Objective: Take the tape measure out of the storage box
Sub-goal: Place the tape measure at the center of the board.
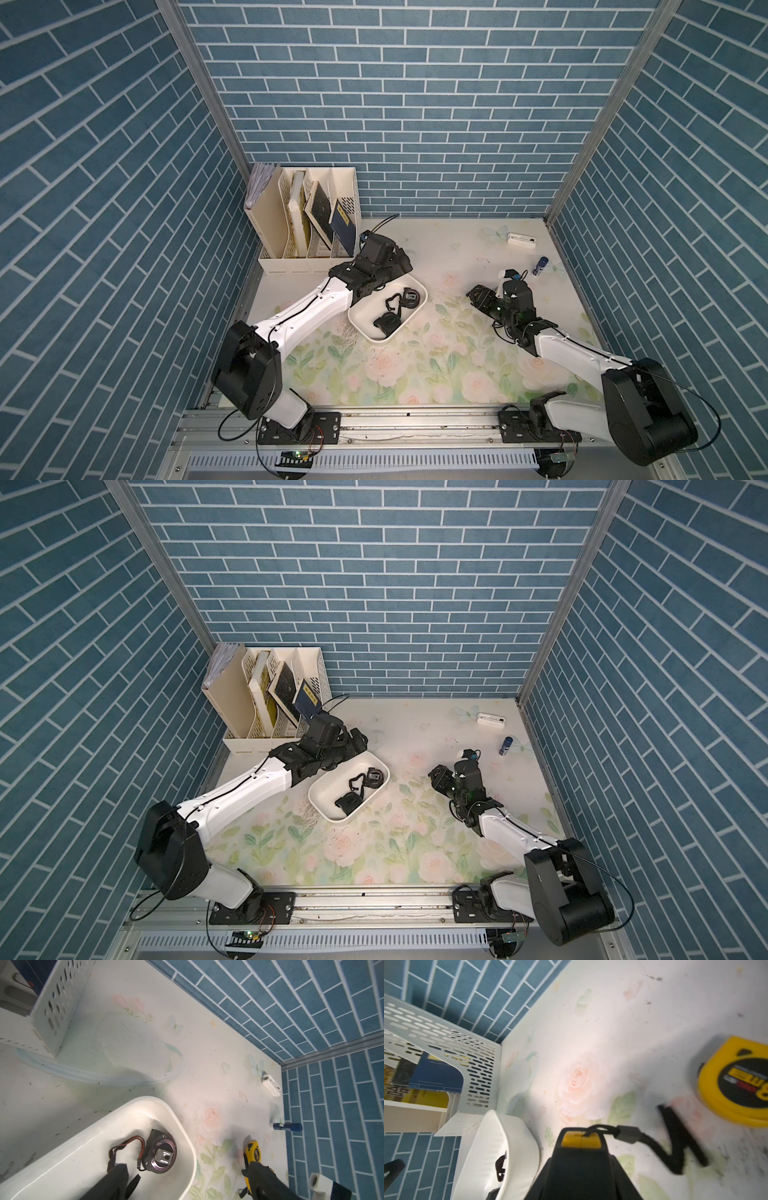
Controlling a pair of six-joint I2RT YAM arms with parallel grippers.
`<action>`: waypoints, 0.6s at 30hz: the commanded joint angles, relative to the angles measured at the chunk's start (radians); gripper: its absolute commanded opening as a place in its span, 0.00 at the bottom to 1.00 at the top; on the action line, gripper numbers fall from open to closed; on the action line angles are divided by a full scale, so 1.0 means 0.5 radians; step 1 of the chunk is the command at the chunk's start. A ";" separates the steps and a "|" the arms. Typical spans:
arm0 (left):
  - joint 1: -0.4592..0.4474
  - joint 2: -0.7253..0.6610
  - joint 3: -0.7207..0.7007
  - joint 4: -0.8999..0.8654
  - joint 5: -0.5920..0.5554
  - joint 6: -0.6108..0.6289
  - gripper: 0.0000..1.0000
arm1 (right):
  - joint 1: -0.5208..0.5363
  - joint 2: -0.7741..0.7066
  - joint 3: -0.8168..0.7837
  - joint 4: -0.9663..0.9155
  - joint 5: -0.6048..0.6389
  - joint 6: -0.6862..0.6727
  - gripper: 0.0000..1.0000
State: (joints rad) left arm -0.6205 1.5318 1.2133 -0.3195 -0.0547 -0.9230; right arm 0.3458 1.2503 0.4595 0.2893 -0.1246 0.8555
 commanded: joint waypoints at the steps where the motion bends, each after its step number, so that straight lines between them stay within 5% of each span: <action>1: -0.011 0.041 0.022 -0.087 -0.130 0.102 0.95 | -0.082 0.060 -0.051 0.034 -0.078 0.139 0.01; 14: -0.043 0.137 0.052 -0.106 -0.168 0.119 0.95 | -0.262 0.396 -0.112 0.196 -0.270 0.255 0.02; 18: -0.042 0.135 0.052 -0.119 -0.181 0.116 0.95 | -0.269 0.361 -0.121 0.144 -0.238 0.258 0.17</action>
State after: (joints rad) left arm -0.6373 1.5986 1.2175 -0.3481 -0.1204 -0.8783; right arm 0.2146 1.4223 0.4046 0.4114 -0.2516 0.9672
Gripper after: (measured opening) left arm 0.947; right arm 0.389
